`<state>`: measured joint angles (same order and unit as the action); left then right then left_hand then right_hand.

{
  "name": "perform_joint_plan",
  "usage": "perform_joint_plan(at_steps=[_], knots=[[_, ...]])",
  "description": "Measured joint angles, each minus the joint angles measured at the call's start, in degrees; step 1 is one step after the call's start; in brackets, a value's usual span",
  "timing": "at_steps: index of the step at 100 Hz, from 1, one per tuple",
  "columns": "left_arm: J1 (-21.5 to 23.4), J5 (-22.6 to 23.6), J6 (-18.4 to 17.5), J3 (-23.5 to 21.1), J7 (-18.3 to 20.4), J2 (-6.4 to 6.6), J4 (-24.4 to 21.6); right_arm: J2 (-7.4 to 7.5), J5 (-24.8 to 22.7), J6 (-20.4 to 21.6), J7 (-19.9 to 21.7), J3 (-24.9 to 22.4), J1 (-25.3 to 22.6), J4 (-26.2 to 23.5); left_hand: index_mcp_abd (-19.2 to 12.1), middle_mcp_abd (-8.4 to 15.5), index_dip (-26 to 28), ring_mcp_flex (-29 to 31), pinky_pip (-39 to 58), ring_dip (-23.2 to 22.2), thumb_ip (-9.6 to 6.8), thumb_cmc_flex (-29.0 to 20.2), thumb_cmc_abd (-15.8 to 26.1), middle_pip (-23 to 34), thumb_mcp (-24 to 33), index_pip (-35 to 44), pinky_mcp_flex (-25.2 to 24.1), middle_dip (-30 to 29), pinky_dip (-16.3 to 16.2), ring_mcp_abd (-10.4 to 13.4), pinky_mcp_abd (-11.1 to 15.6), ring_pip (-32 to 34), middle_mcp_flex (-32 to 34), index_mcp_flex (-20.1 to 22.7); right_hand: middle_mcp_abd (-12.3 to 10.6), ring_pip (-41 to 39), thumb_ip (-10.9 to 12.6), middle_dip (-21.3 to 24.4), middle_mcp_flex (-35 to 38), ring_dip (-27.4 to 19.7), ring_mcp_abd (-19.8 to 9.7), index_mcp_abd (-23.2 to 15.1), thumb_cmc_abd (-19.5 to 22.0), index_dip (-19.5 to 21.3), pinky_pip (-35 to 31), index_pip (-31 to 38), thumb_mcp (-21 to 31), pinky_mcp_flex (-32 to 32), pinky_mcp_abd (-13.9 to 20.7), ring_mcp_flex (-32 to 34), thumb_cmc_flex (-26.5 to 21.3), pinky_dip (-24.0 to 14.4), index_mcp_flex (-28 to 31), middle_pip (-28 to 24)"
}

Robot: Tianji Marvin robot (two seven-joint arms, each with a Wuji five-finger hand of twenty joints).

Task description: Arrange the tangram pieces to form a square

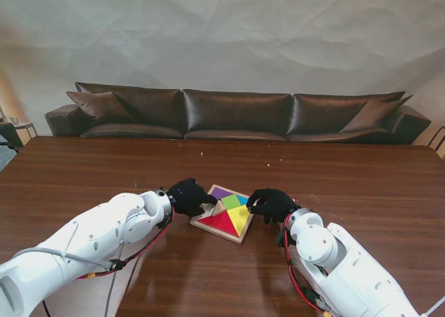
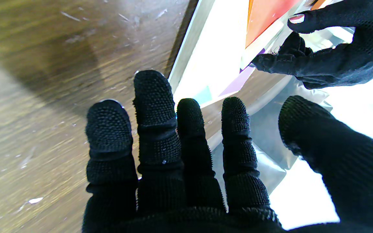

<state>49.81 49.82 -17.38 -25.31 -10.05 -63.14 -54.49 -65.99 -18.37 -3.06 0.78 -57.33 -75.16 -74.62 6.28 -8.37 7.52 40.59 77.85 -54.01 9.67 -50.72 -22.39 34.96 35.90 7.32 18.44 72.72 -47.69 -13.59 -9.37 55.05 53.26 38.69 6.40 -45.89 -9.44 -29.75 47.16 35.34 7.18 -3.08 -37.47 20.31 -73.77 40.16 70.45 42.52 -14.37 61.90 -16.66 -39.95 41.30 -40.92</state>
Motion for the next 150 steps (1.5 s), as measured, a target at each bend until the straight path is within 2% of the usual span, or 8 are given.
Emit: perform_joint_plan(at_steps=[44, 56, 78, 100, 150], knots=[[0.16, 1.12, 0.04, -0.97, -0.34, -0.05, -0.28, -0.04, 0.01, 0.05, -0.08, 0.06, 0.09, 0.17, -0.56, 0.0, -0.02, -0.04, 0.0, 0.0, 0.0, 0.03, 0.64, 0.59, 0.0, 0.04, -0.55, 0.0, -0.01, 0.0, 0.0, 0.07, -0.13, -1.26, 0.0, 0.0, 0.0, 0.0, 0.0, 0.0, 0.0, 0.0, 0.0, 0.0, 0.0, 0.0, 0.0, 0.0, 0.0, 0.0, 0.0, 0.0, 0.0, 0.0], [1.34, 1.87, 0.07, -3.97, -0.47, 0.1, -1.69, -0.04, 0.01, 0.06, -0.08, 0.06, 0.11, 0.21, -0.57, 0.0, -0.02, -0.04, 0.0, -0.04, 0.0, -0.02, 0.64, 1.26, 0.0, 0.08, -0.56, 0.0, -0.16, 0.0, 0.0, 0.68, -0.13, -1.25, 0.0, 0.0, 0.0, 0.0, 0.0, 0.0, 0.0, 0.0, 0.0, 0.0, 0.0, 0.0, 0.0, 0.0, 0.0, 0.0, 0.0, 0.0, 0.0, 0.0], [2.31, 2.19, -1.19, -4.85, 1.56, 0.81, -4.72, 0.09, -0.2, -0.17, 0.31, -0.68, -0.58, -0.91, -2.26, -0.01, 0.03, -0.04, 0.0, -0.07, 0.0, -0.66, 0.64, 1.35, -0.09, 0.45, -0.56, 0.03, -0.66, 0.0, 0.0, 0.89, -0.14, -1.21, 0.01, 0.0, 0.0, 0.0, 0.0, 0.0, 0.0, 0.0, 0.0, 0.0, -0.01, 0.0, 0.0, 0.0, 0.0, 0.0, 0.0, 0.0, 0.0, 0.0], [2.44, 1.81, -2.11, -3.95, 2.49, 0.86, -5.75, 0.1, -0.19, -0.24, 0.31, -0.66, -0.62, -1.04, -3.34, -0.01, 0.05, -0.04, 0.0, -0.12, 0.0, -0.66, 0.63, 1.35, -0.11, 0.47, -0.56, 0.77, -0.68, 0.0, 0.0, 0.92, -0.13, -1.21, 0.01, -0.01, 0.0, 0.0, 0.0, 0.0, 0.0, 0.0, 0.0, 0.0, -0.01, 0.0, 0.0, 0.0, 0.0, 0.0, 0.0, 0.0, 0.0, 0.0], [1.53, -0.03, -2.31, -1.92, 4.92, 0.68, -5.53, 0.25, -0.35, -0.84, 0.55, -1.5, -1.56, -2.58, -3.38, -0.01, 0.84, -0.04, 0.0, -0.91, 0.0, -1.34, 0.63, 2.08, -0.8, 1.13, -0.56, 2.32, -1.48, 0.0, 0.0, 2.27, -0.13, -1.17, 0.01, -0.01, 0.0, 0.0, 0.0, 0.0, 0.0, 0.0, 0.0, 0.0, -0.01, 0.0, 0.0, 0.0, 0.0, 0.0, 0.0, 0.0, 0.0, 0.0]])
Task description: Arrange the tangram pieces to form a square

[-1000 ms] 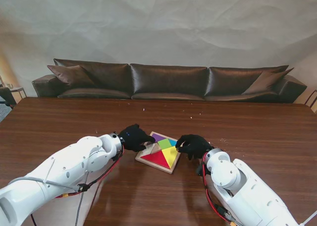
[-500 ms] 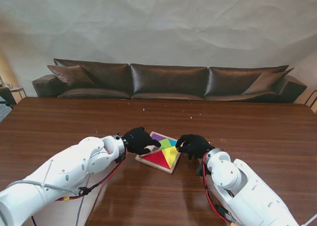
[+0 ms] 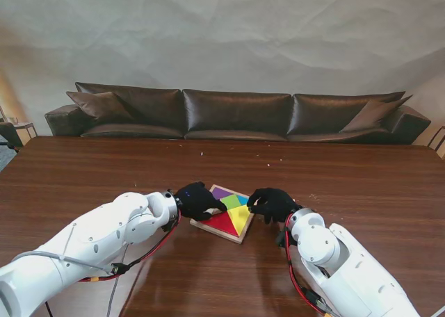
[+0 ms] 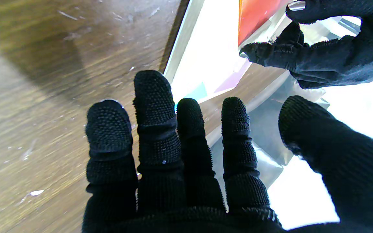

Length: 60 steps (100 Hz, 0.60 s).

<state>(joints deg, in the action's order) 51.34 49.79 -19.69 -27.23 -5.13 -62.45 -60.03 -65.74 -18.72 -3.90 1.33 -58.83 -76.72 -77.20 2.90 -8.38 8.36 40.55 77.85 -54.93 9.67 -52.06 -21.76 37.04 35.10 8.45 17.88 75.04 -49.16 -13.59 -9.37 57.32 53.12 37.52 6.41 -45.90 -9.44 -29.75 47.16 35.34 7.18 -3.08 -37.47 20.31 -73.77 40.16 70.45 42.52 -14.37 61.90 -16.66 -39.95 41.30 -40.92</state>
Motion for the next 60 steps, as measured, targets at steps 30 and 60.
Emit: perform_joint_plan(at_steps=[30, 60], knots=[[0.85, 0.98, 0.04, -1.53, 0.98, 0.32, -1.15, 0.09, -0.09, -0.11, 0.24, -0.12, -0.2, -0.39, 0.0, 0.0, 0.01, 0.0, 0.0, -0.48, 0.0, 0.0, 0.0, 0.04, -0.07, 0.0, 0.0, 0.0, -0.08, 0.0, 0.0, 0.01, 0.0, 0.01, 0.0, 0.0, 0.0, 0.0, 0.0, 0.0, 0.0, 0.0, 0.0, 0.0, 0.0, 0.0, 0.0, 0.0, 0.0, 0.0, 0.0, 0.0, 0.0, 0.0], [5.46, 4.91, 0.39, -9.83, 0.89, 1.15, -5.46, 0.18, -0.27, -0.17, 0.43, -0.15, -0.38, -0.68, 0.61, -2.18, 2.18, -0.47, 0.0, 4.64, -1.3, 5.78, 1.03, -8.97, 3.58, 1.52, -0.22, -20.41, 0.1, -1.83, -0.66, -8.2, -2.29, 2.94, 0.01, 0.0, 0.0, 0.0, 0.0, 0.0, 0.01, 0.0, 0.0, 0.0, 0.0, 0.0, 0.0, 0.0, 0.0, 0.0, 0.0, 0.0, 0.0, 0.0]])
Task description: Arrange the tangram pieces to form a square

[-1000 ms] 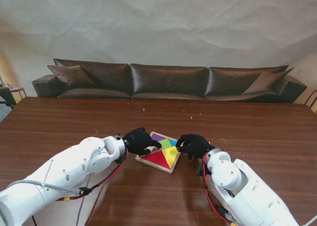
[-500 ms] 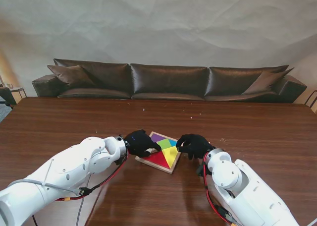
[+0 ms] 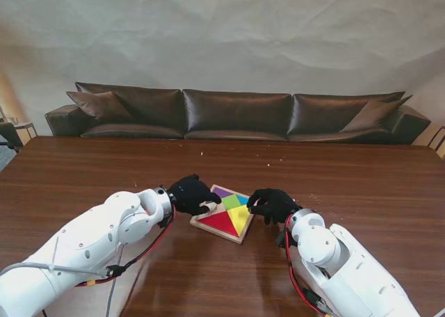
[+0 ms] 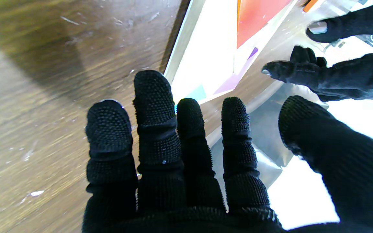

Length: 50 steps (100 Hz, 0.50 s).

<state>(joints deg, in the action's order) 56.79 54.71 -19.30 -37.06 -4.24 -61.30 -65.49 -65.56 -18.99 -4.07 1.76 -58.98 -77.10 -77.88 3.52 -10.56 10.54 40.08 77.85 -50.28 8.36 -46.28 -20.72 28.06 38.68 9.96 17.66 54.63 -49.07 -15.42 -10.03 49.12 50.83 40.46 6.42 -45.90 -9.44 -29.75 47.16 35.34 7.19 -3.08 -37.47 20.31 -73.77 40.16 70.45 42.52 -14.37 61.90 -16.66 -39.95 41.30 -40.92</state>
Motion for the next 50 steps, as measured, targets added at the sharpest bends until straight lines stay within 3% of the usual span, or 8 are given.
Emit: perform_joint_plan(at_steps=[5, 8, 15, 33, 50], knots=[[1.35, 0.53, 0.22, -2.3, 0.52, 0.17, -1.23, 0.01, -0.09, 0.02, 0.01, 0.0, -0.01, -0.02, 0.37, -0.63, 0.49, -0.24, -0.17, 2.09, -0.01, 1.15, -0.06, -2.63, 0.91, 0.14, -0.54, -8.06, 0.66, -0.34, -0.42, -3.26, -0.11, 0.63, 0.0, 0.0, 0.0, 0.0, 0.0, 0.0, 0.0, 0.0, 0.0, 0.0, 0.0, 0.0, 0.0, 0.0, 0.0, 0.0, 0.0, 0.0, 0.0, 0.0], [2.09, 0.92, 0.38, -3.47, 0.71, 0.29, -1.89, 0.02, -0.14, 0.05, 0.01, 0.0, -0.03, -0.03, 0.49, -0.98, 0.7, -0.49, -0.91, 2.96, -1.13, 2.29, -0.06, -4.67, 1.39, 0.37, -0.61, -10.93, 0.92, -0.41, -0.6, -4.8, -0.69, 0.89, 0.0, 0.0, 0.0, 0.0, 0.0, 0.0, 0.0, 0.0, 0.0, 0.0, 0.0, 0.0, 0.0, 0.0, 0.0, 0.0, 0.0, 0.0, 0.0, 0.0], [3.84, 2.32, 0.82, -6.1, 1.27, 0.63, -3.39, 0.04, -0.3, 0.16, -0.01, -0.01, -0.09, -0.12, 0.55, -1.29, 1.66, -0.95, -1.89, 4.84, -1.13, 3.16, -0.06, -7.34, 1.39, 0.69, -0.86, -15.04, 1.8, -0.43, -0.75, -7.52, -0.56, 1.38, 0.0, 0.0, 0.0, 0.0, 0.0, 0.0, 0.0, 0.0, 0.0, 0.0, 0.0, 0.0, 0.0, 0.0, 0.0, 0.0, 0.0, 0.0, 0.0, 0.0], [8.74, 5.72, 2.21, -13.15, 3.03, 1.45, -6.93, 0.01, -1.06, 0.94, -1.42, -0.43, -0.78, -0.84, 0.92, -1.48, 2.69, -2.14, -5.89, 8.48, -1.13, 6.0, -0.82, -12.25, 1.47, 0.95, -2.12, -20.68, 3.8, -1.01, -1.85, -14.22, -1.25, 2.05, 0.0, 0.0, 0.0, 0.0, 0.0, 0.0, 0.0, 0.0, 0.0, 0.0, 0.0, 0.0, 0.0, 0.0, 0.0, -0.01, 0.0, 0.0, 0.0, 0.0], [13.71, 9.47, 4.99, -19.86, 6.04, 2.16, -10.78, -0.06, -1.44, 1.66, -2.63, -0.68, -1.34, -1.51, 1.91, -1.52, 3.04, -3.69, -10.04, 10.8, -1.13, 8.41, -4.36, -15.11, 1.67, 0.4, -3.9, -24.04, 5.19, -1.18, -2.32, -18.15, -3.71, 1.9, 0.0, 0.0, 0.0, 0.0, 0.0, -0.01, 0.04, 0.0, -0.05, 0.0, 0.0, 0.0, 0.0, -0.01, 0.0, -0.58, 0.0, 0.0, 0.0, 0.0]])
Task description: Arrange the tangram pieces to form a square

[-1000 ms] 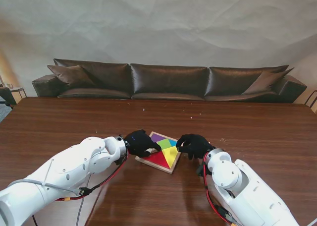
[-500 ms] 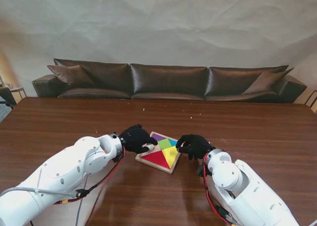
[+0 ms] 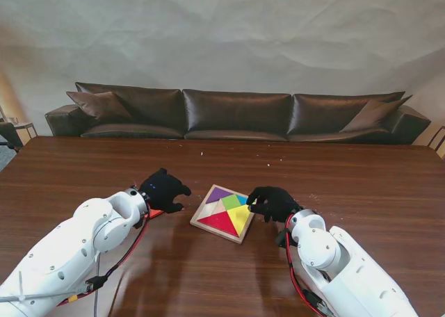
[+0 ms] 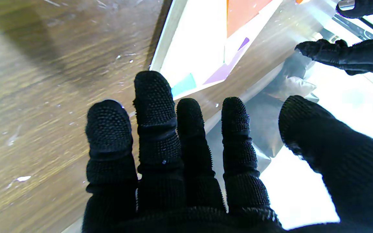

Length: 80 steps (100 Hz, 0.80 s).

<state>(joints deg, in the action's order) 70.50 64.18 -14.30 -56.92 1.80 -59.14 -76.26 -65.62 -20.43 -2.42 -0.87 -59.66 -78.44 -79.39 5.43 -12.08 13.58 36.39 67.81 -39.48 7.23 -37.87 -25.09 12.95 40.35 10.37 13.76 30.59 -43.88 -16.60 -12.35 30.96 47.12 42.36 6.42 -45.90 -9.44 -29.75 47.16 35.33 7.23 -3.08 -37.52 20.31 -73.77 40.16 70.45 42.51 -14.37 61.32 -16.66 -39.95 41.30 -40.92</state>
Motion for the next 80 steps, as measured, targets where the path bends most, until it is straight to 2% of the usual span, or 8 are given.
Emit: perform_joint_plan(at_steps=[20, 40, 64, 80], knots=[[3.5, 1.92, 1.93, -4.81, 1.79, 0.75, -1.46, -0.02, -0.03, 0.61, -0.14, -0.03, -0.14, -0.3, 0.13, 0.0, 0.18, -1.66, -4.65, 1.54, 0.0, 1.64, -1.64, -1.63, 0.57, -0.71, -2.34, -2.83, 0.85, -0.02, -0.78, -3.3, -2.06, -0.79, 0.0, 0.0, 0.0, 0.0, 0.0, 0.0, 0.01, 0.0, -0.02, 0.0, 0.0, 0.0, 0.0, 0.0, 0.01, 0.0, 0.0, 0.0, 0.0, 0.0], [5.04, 2.97, 5.92, -6.79, 4.41, 1.23, -1.8, -0.07, 0.0, 1.03, -0.31, 0.14, -0.07, -0.26, 0.13, 0.08, 0.28, -3.95, -5.97, 2.15, 0.0, 3.69, -2.49, -2.84, 1.25, -0.9, -3.81, -3.69, 0.89, -0.02, -0.89, -4.75, -3.62, -1.53, 0.0, 0.0, 0.0, 0.0, 0.0, 0.0, 0.01, 0.0, -0.02, 0.0, 0.0, 0.0, 0.0, 0.0, 0.01, 0.0, 0.0, 0.0, 0.0, 0.0], [5.85, 1.31, 11.08, -7.18, 9.37, 1.39, -1.96, -0.15, 0.08, 1.02, -0.47, 0.01, -0.1, -0.27, 0.13, 0.12, 0.28, -5.31, -5.99, 2.16, 0.0, 5.01, -2.49, -3.83, 1.26, -1.56, -5.27, -5.56, 0.17, -0.02, -0.91, -5.27, -6.41, -3.31, 0.0, 0.0, 0.0, 0.0, 0.0, 0.0, 0.01, 0.0, -0.02, 0.0, -0.01, 0.0, 0.0, 0.0, 0.01, 0.0, 0.0, 0.0, 0.0, 0.0], [5.4, 1.34, 13.01, -5.81, 9.91, 1.66, -1.46, -0.15, 0.06, 1.0, -0.41, -0.15, -0.23, -0.46, 0.84, 0.12, 0.01, -7.1, -5.99, 2.16, 0.0, 5.22, -2.47, -5.29, 1.15, -3.37, -6.13, -6.36, -0.09, -0.02, -0.91, -5.28, -8.8, -6.62, 0.0, 0.0, 0.0, 0.0, 0.0, 0.0, 0.01, 0.0, -0.03, 0.0, -0.01, 0.0, 0.0, 0.0, 0.01, 0.0, 0.0, 0.0, 0.0, 0.0]])
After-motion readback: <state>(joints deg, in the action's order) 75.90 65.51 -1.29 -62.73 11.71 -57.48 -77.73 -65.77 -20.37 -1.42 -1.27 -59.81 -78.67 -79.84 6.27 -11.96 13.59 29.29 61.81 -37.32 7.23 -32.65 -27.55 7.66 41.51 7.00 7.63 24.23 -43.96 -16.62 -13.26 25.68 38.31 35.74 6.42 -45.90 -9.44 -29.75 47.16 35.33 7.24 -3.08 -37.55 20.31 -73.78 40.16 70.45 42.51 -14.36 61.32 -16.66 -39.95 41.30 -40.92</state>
